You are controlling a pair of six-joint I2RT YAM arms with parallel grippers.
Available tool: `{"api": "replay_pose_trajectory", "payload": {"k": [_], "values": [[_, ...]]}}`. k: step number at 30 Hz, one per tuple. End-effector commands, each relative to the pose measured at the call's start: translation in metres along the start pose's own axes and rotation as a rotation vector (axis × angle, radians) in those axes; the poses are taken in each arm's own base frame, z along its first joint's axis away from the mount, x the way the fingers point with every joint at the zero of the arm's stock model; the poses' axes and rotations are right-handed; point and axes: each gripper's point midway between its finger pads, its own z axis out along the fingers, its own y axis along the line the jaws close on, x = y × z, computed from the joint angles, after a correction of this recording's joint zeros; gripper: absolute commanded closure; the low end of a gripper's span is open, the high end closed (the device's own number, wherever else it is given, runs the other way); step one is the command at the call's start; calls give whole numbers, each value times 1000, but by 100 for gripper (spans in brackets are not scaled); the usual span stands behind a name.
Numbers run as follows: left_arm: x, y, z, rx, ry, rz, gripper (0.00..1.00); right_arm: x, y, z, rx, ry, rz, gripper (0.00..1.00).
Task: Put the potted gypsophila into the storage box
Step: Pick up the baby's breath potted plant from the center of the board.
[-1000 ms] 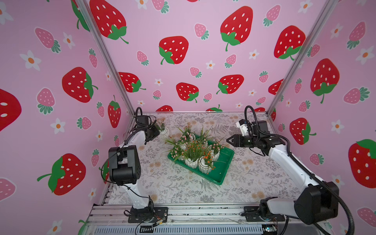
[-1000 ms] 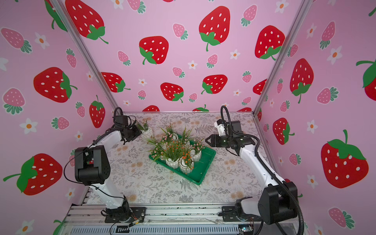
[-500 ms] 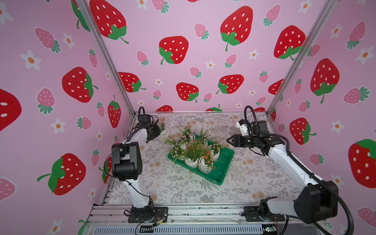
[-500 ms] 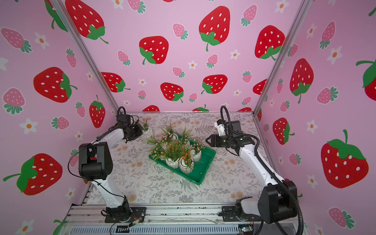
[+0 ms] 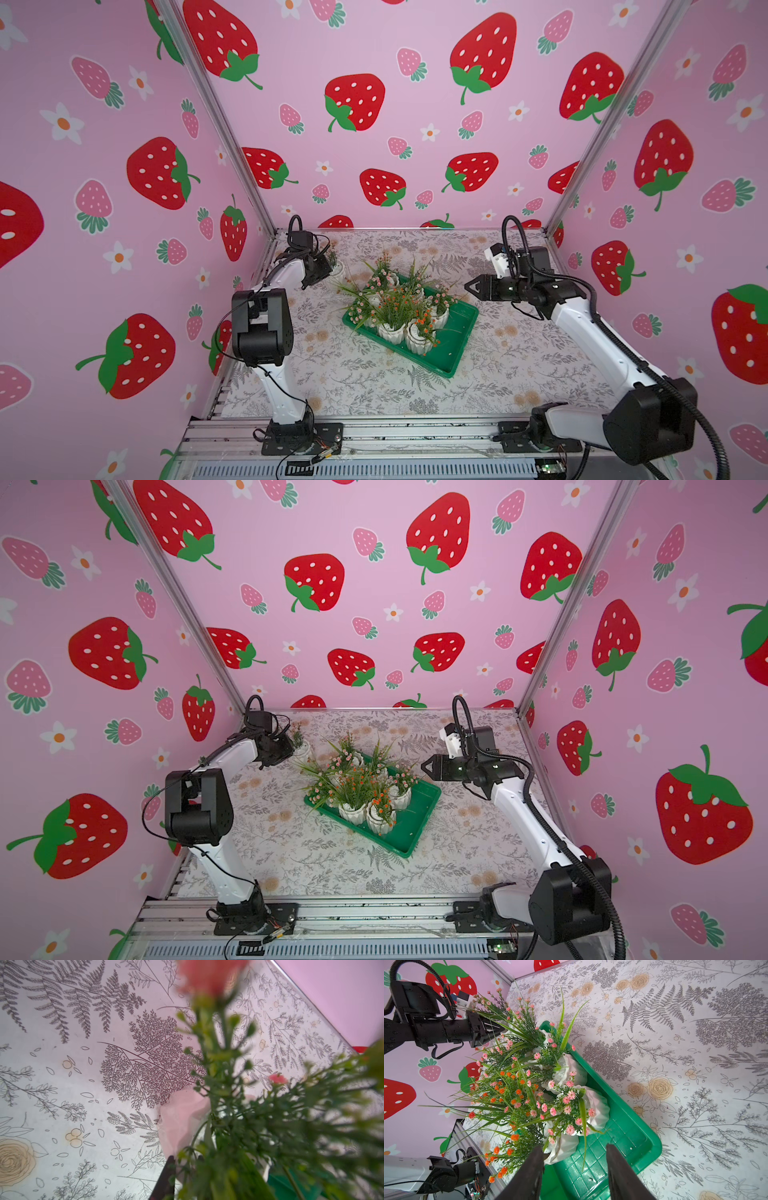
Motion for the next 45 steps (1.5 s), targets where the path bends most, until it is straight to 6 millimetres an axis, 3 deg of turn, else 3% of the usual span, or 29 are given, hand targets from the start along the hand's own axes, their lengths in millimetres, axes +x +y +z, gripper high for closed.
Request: {"api": "replay_pose_trajectory", "payload": {"k": [1,23,37,45], "values": [[6,5,6,-40,40,22,78,2,4,-7,8,-6,-29,49],[8,-20,2,0,56,99,100,6,-1,-9,32,-7,-34,49],[-5,-73,-55,215,-50,136,100,8,-3,-8,31,-3,-20,49],[1,-108,-95,325,-93,184,100,1,1,-11,13,-19,-22,49]]}}
